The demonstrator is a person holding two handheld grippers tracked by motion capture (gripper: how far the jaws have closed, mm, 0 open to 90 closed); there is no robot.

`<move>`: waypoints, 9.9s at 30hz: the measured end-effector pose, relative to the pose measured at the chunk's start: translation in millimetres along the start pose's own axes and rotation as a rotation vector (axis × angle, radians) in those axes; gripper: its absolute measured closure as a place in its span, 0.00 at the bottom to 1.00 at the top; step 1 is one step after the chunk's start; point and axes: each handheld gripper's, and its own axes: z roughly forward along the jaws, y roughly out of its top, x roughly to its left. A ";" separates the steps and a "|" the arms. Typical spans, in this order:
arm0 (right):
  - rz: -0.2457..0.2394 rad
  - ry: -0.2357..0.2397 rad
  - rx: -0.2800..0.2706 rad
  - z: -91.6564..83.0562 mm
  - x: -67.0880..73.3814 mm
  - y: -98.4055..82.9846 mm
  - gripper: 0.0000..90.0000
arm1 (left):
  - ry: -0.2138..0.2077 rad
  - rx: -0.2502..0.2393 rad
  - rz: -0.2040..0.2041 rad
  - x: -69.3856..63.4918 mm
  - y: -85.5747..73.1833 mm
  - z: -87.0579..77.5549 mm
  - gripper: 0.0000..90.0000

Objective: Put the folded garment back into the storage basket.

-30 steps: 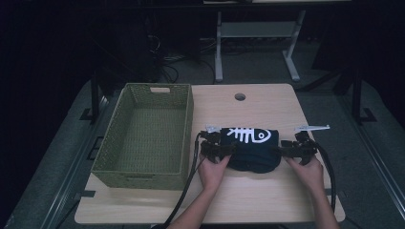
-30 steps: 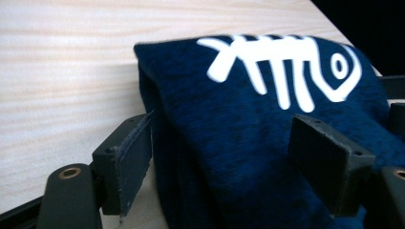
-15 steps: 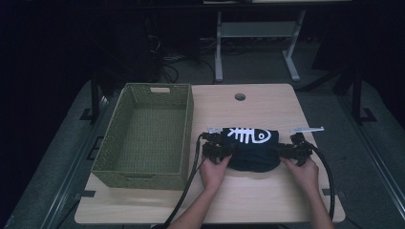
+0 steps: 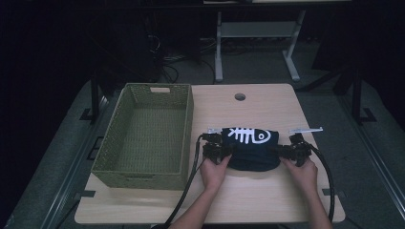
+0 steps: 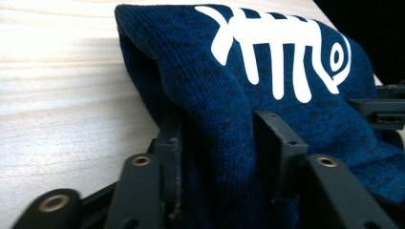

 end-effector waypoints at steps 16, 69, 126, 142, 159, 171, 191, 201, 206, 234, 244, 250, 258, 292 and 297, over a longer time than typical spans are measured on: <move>-0.029 0.044 -0.040 -32.7 14.0 2.3 0.80 | -0.057 -0.020 0.060 -17.1 7.8 -16.8 0.78; -0.093 0.234 -0.153 -65.6 105.3 108.9 0.80 | -0.108 -0.153 0.127 5.1 104.1 -150.6 0.77; -0.193 0.330 -0.088 -1.0 185.7 158.6 0.80 | -0.033 -0.214 0.037 85.0 107.1 -217.0 0.76; -0.207 0.352 -0.076 25.2 207.2 168.3 0.80 | -0.003 -0.229 0.000 111.3 101.3 -236.0 0.76; -0.210 0.372 -0.059 51.0 226.0 175.3 0.80 | 0.035 -0.239 -0.030 131.7 98.8 -250.9 0.76; -0.208 0.389 -0.045 71.6 240.1 179.2 0.80 | 0.067 -0.235 -0.043 149.3 95.6 -261.8 0.76; -0.183 0.408 0.014 122.2 262.8 172.8 0.80 | 0.135 -0.175 -0.083 191.5 83.6 -274.3 0.75; -0.179 0.398 0.044 141.9 270.3 165.3 0.80 | 0.158 -0.108 -0.089 207.2 78.0 -269.3 0.74; -0.181 0.378 0.070 151.6 268.8 157.8 0.80 | 0.173 -0.062 -0.087 211.6 74.3 -260.4 0.73; -0.228 0.273 0.106 161.9 270.8 143.5 0.74 | 0.241 0.038 -0.065 213.2 72.5 -243.2 0.71; -0.363 0.118 0.087 152.6 288.5 143.4 0.60 | 0.270 0.008 -0.067 213.0 73.2 -244.3 0.62; -0.367 0.096 0.088 148.6 287.5 146.1 0.55 | 0.271 -0.013 -0.059 211.8 73.6 -245.8 0.62; -0.350 0.091 0.058 139.2 282.8 153.7 0.53 | 0.260 -0.082 -0.078 214.1 74.3 -255.7 0.62; -0.217 0.401 -0.049 86.2 230.3 165.0 0.35 | 0.141 -0.209 0.078 137.1 87.9 -261.3 0.41; -0.221 0.407 -0.059 78.3 223.1 165.3 0.34 | 0.127 -0.213 0.079 130.0 90.8 -259.1 0.35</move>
